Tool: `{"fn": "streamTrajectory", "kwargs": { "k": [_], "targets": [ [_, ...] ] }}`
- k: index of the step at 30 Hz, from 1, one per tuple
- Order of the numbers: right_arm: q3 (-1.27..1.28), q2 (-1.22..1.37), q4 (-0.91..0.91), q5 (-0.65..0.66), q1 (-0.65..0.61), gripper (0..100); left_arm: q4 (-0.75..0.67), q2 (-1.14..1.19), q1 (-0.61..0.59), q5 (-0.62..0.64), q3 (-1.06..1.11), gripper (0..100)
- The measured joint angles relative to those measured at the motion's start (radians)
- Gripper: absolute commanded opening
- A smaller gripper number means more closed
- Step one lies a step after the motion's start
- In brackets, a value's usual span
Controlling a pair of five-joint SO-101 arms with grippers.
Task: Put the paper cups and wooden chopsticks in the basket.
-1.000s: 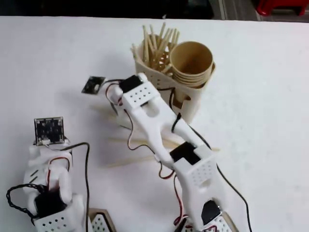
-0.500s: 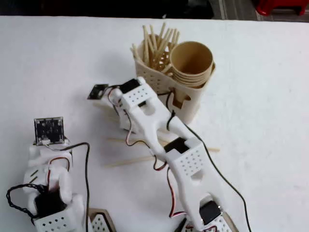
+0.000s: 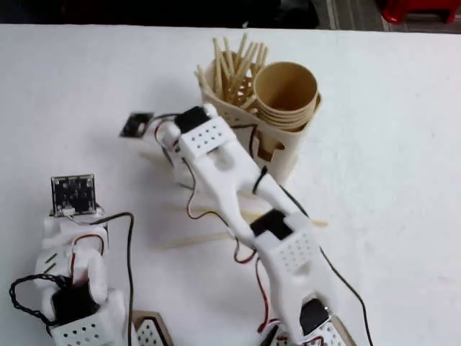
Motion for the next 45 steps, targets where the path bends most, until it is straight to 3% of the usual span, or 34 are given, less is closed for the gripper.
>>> {"fn": "streamTrajectory", "kwargs": {
  "k": [23, 34, 45],
  "targets": [
    [0.0, -0.707, -0.11, -0.198, 0.018, 1.9, 0.0, 0.0, 0.0, 0.0, 0.0, 5],
    [0.0, -0.743, -0.253, -0.275, 0.21, 1.9, 0.0, 0.0, 0.0, 0.0, 0.0, 5],
    [0.0, -0.743, -0.097, -0.213, 0.278, 1.9, 0.0, 0.0, 0.0, 0.0, 0.0, 5]
  ]
}}
